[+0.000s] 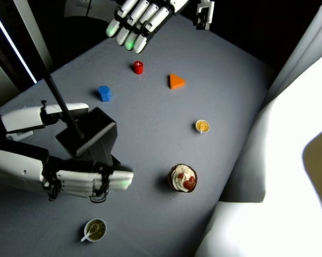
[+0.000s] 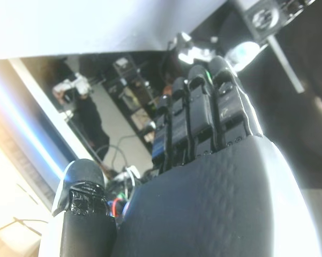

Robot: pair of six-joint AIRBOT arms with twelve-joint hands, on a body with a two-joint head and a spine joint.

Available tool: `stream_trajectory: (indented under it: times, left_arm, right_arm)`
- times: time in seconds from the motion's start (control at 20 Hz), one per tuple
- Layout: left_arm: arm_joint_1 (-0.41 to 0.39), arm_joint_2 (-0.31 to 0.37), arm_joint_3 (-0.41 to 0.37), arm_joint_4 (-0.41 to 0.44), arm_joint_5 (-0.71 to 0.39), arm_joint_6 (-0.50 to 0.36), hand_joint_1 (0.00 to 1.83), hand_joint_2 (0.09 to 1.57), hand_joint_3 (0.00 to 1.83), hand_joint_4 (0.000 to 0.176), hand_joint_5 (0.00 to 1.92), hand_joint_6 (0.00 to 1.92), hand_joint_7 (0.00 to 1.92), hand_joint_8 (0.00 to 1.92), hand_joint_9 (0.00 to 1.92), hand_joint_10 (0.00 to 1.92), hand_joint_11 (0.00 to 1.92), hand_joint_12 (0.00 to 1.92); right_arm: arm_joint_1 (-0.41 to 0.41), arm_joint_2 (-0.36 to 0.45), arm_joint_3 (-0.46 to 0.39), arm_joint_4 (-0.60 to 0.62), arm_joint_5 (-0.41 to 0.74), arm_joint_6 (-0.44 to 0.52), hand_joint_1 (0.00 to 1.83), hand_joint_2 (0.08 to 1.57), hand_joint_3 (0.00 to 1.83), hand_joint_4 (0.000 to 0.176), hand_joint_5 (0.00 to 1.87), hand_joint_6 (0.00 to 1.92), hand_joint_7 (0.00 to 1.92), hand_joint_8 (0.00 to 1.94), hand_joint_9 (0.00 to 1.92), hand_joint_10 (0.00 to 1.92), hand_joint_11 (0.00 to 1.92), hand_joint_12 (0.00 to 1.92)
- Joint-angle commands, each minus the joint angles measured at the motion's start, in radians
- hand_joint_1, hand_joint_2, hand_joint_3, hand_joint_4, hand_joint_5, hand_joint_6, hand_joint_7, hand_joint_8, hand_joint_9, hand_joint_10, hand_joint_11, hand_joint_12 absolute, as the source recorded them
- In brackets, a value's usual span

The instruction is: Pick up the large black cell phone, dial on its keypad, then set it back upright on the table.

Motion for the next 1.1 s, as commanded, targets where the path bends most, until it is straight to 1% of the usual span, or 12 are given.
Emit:
stream_trajectory:
  times: [0.0, 0.1, 0.25, 0.3, 0.35, 0.45, 0.6, 0.75, 0.8, 0.95, 1.0, 1.05]
  left_arm:
    - [-0.029, 0.012, 0.002, -0.111, -0.007, 0.003, 0.0, 1.22, 0.0, 0.024, 0.16, 0.0, 0.21, 0.0, 0.17, 0.0, 0.0, 0.35]
    - [-0.029, 0.011, 0.004, -0.114, -0.006, -0.006, 0.0, 1.22, 0.0, 0.021, 0.18, 0.0, 0.21, 0.0, 0.18, 0.0, 0.0, 0.34]
    - [-0.03, 0.011, 0.006, -0.094, -0.01, -0.02, 0.0, 1.22, 0.0, 0.018, 0.18, 0.0, 0.22, 0.0, 0.18, 0.0, 0.0, 0.35]
    - [-0.03, 0.01, 0.009, -0.094, -0.014, -0.021, 0.01, 1.22, 0.0, 0.015, 0.19, 0.0, 0.22, 0.0, 0.19, 0.0, 0.0, 0.37]
    - [-0.029, 0.01, 0.011, -0.094, -0.017, -0.014, 0.01, 1.22, 0.0, 0.015, 0.19, 0.0, 0.22, 0.0, 0.19, 0.0, 0.0, 0.37]
    - [-0.029, 0.007, 0.018, -0.092, -0.011, -0.006, 0.0, 1.22, 0.0, 0.02, 0.19, 0.0, 0.21, 0.0, 0.2, 0.0, 0.0, 0.39]
    - [-0.03, 0.005, 0.034, -0.091, -0.005, -0.005, 0.01, 1.22, 0.0, 0.02, 0.21, 0.01, 0.23, 0.0, 0.2, 0.0, 0.0, 0.4]
    - [-0.032, 0.003, 0.039, -0.093, 0.011, -0.007, 0.01, 1.22, 0.0, 0.017, 0.2, 0.0, 0.21, 0.0, 0.2, 0.0, 0.0, 0.4]
    - [-0.035, 0.002, 0.04, -0.094, 0.016, -0.01, 0.0, 1.22, 0.0, 0.019, 0.21, 0.0, 0.23, 0.0, 0.21, 0.0, 0.0, 0.42]
    - [-0.049, -0.003, 0.039, -0.102, 0.035, -0.017, 0.0, 1.22, 0.0, 0.015, 0.21, 0.0, 0.22, 0.0, 0.22, 0.0, 0.0, 0.44]
    - [-0.056, -0.005, 0.039, -0.104, 0.046, -0.022, 0.0, 1.22, 0.0, 0.015, 0.21, 0.0, 0.22, 0.0, 0.21, 0.0, 0.0, 0.44]
    - [-0.065, -0.008, 0.04, -0.104, 0.056, -0.025, 0.03, 1.22, 0.0, 0.02, 0.22, 0.0, 0.24, 0.0, 0.22, 0.0, 0.0, 0.44]
  right_arm:
    - [0.015, 0.005, 0.005, -0.011, 0.116, 0.002, 1.07, 1.1, 0.0, 0.0, 0.42, 0.02, 0.46, 0.02, 0.46, 0.05, 0.0, 1.08]
    - [0.021, 0.004, 0.005, -0.011, 0.116, -0.005, 1.14, 1.11, 0.0, 0.0, 0.49, 0.02, 0.56, 0.03, 0.59, 0.08, 0.07, 1.26]
    - [0.028, 0.009, 0.005, -0.011, 0.116, -0.009, 1.31, 1.15, 0.01, 0.0, 0.62, 0.02, 0.72, 0.03, 0.81, 0.16, 0.32, 1.25]
    - [0.033, 0.011, 0.005, -0.013, 0.116, -0.01, 1.44, 1.18, 0.0, 0.0, 0.76, 0.05, 0.69, 1.04, 0.82, 1.15, 0.4, 1.29]
    - [0.044, 0.013, 0.006, -0.023, 0.116, -0.01, 1.36, 1.21, 0.0, 0.0, 0.68, 1.03, 0.77, 1.26, 0.81, 1.36, 0.36, 1.32]
    - [0.062, 0.017, 0.007, -0.044, 0.11, -0.01, 1.36, 1.15, 0.0, 0.0, 0.88, 1.11, 0.91, 1.15, 0.8, 1.32, 0.51, 1.29]
    - [0.099, 0.025, 0.004, -0.056, 0.095, -0.015, 1.36, 1.16, 0.0, 0.0, 0.86, 1.11, 0.92, 1.15, 0.8, 1.34, 0.43, 1.34]
    - [0.14, 0.033, 0.004, -0.072, 0.08, -0.026, 1.36, 1.15, 0.0, 0.0, 0.86, 1.1, 0.94, 1.11, 0.81, 1.35, 0.48, 1.41]
    - [0.159, 0.036, 0.004, -0.084, 0.071, -0.026, 1.37, 1.15, 0.0, 0.0, 0.87, 1.06, 0.94, 1.08, 0.82, 1.37, 0.63, 1.42]
    - [0.221, 0.041, 0.007, -0.102, 0.05, -0.029, 1.37, 1.13, 0.0, 0.0, 0.94, 0.91, 0.95, 1.06, 0.84, 1.37, 0.7, 1.45]
    - [0.248, 0.042, 0.007, -0.107, 0.034, -0.036, 1.38, 1.11, 0.0, 0.0, 0.99, 0.84, 1.0, 0.97, 0.9, 1.3, 0.78, 1.37]
    - [0.277, 0.042, 0.006, -0.112, 0.018, -0.042, 1.38, 1.12, 0.0, 0.0, 0.97, 0.85, 0.97, 1.02, 0.88, 1.34, 0.78, 1.39]
